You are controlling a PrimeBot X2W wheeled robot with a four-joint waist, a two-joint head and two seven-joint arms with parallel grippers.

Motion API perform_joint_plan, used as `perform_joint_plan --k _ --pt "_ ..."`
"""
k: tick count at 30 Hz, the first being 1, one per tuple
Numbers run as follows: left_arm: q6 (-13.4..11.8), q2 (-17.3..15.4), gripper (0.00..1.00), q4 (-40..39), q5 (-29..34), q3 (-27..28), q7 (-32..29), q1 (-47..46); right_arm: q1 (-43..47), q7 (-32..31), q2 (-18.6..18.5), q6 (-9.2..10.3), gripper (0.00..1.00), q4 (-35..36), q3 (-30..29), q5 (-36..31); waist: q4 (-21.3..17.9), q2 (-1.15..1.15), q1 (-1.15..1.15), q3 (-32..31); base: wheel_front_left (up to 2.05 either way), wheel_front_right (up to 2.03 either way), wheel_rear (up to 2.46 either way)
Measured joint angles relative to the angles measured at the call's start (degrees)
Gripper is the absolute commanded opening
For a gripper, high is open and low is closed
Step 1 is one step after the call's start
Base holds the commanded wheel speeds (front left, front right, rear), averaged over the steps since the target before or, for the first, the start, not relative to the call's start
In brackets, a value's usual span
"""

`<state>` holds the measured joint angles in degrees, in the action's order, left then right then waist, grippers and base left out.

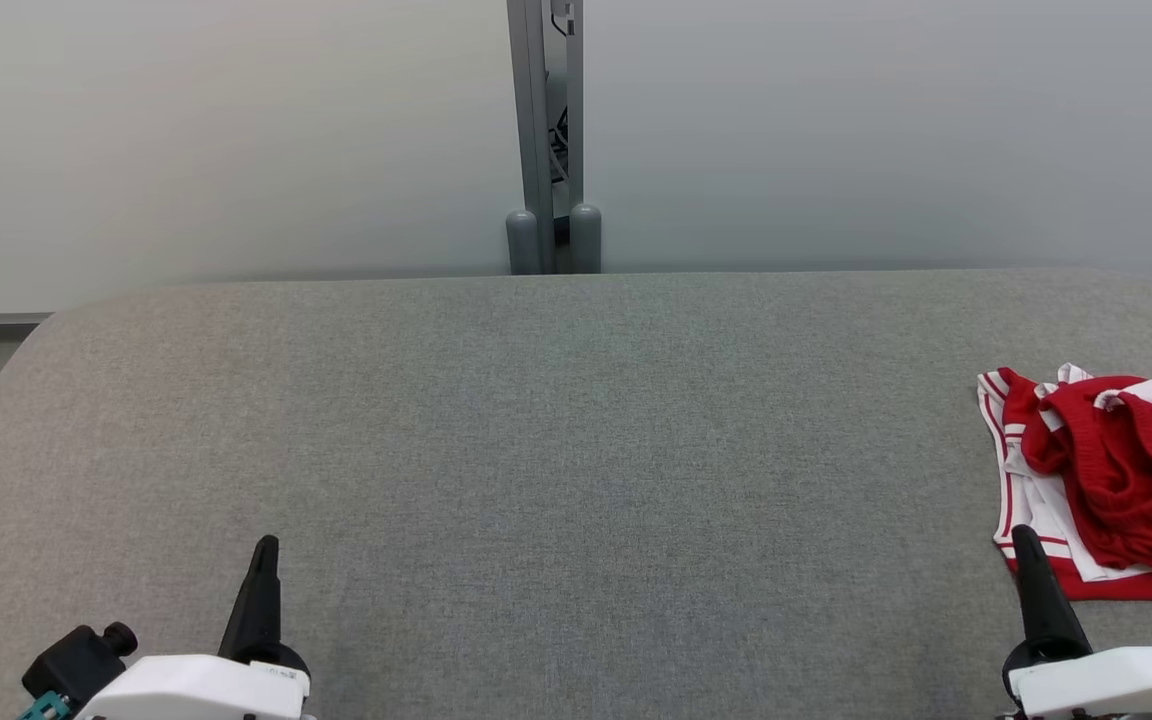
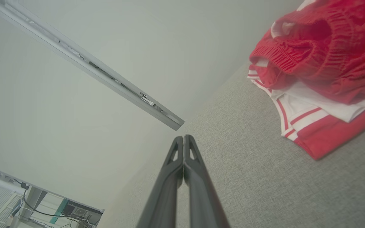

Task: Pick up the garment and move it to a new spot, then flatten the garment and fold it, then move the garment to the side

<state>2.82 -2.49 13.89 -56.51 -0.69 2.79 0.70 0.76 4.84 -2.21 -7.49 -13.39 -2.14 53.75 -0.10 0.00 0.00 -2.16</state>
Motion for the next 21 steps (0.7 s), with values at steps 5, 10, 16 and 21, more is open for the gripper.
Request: perform_joint_plan --k 5,10,16,21 --pt "0.41 -0.02 0.0 -0.11 -3.1 0.54 -0.9 -0.14 0.0 -0.78 -0.03 0.01 0.0 0.53 -0.52 3.34 0.01 0.0 0.0 0.14 0.0 0.0 0.0" --pt "0.77 -0.02 0.0 -0.21 -5.89 0.99 -1.83 -0.86 0.0 -1.38 -0.05 0.01 0.0 1.14 -0.86 6.59 0.01 0.0 0.0 0.29 0.0 0.0 0.0" --pt "1.16 -0.03 0.0 -0.3 -9.21 1.56 -2.82 -1.16 0.0 -2.4 -0.08 0.01 0.0 1.6 -1.26 10.2 0.02 0.0 0.0 0.45 0.0 0.0 0.0" --pt "1.59 -0.05 0.0 -0.43 -11.98 1.93 -3.78 -1.52 0.0 -3.1 -0.1 0.01 0.0 2.08 -1.58 13.11 0.03 0.0 0.0 0.6 0.0 0.0 0.0"
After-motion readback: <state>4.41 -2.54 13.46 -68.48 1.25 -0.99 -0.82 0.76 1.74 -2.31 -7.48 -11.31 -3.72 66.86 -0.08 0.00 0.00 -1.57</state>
